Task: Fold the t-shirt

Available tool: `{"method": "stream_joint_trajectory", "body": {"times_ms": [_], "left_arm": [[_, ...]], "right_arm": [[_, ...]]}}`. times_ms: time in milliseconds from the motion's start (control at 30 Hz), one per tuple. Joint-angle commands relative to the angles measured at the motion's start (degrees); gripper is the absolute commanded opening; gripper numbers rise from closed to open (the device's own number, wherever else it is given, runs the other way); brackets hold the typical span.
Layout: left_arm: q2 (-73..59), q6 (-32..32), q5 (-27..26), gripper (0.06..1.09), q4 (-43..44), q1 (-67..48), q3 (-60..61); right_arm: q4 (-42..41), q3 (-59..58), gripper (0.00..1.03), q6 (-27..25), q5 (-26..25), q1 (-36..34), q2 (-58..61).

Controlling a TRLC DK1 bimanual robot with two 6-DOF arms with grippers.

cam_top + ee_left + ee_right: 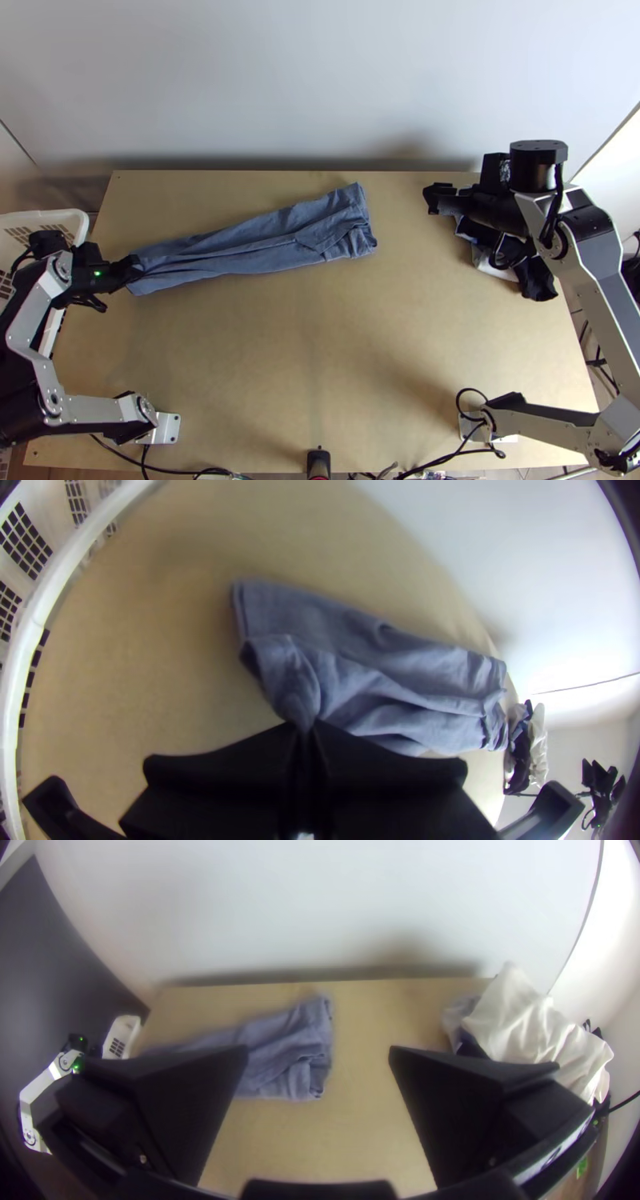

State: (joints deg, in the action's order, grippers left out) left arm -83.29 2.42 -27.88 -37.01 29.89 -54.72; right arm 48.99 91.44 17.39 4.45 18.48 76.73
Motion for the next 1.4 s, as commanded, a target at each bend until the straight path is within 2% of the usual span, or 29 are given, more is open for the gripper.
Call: {"method": "stream_joint_trajectory", "body": {"times_ms": [0, 233, 867, 1367], "left_arm": [[4.36, -0.04, 0.9, 0.09, -2.36, -1.68, -2.32], [4.54, 3.39, 1.42, 0.09, -3.5, -8.0, -7.33], [-1.0, 11.3, 10.39, 0.09, -0.25, -30.86, -15.51], [-5.31, 15.25, 11.44, 0.09, 3.26, -39.29, -19.64]], "right_arm": [[-0.04, -1.35, 0.98, 0.28, -0.05, 0.24, -0.97], [-0.04, -2.14, 0.98, 0.28, -0.05, 0.33, -1.67], [-0.04, -5.75, 0.98, 0.54, -0.05, 0.24, -3.69], [-0.3, -8.65, 0.98, 0.98, -0.05, -1.96, -6.15]]}}
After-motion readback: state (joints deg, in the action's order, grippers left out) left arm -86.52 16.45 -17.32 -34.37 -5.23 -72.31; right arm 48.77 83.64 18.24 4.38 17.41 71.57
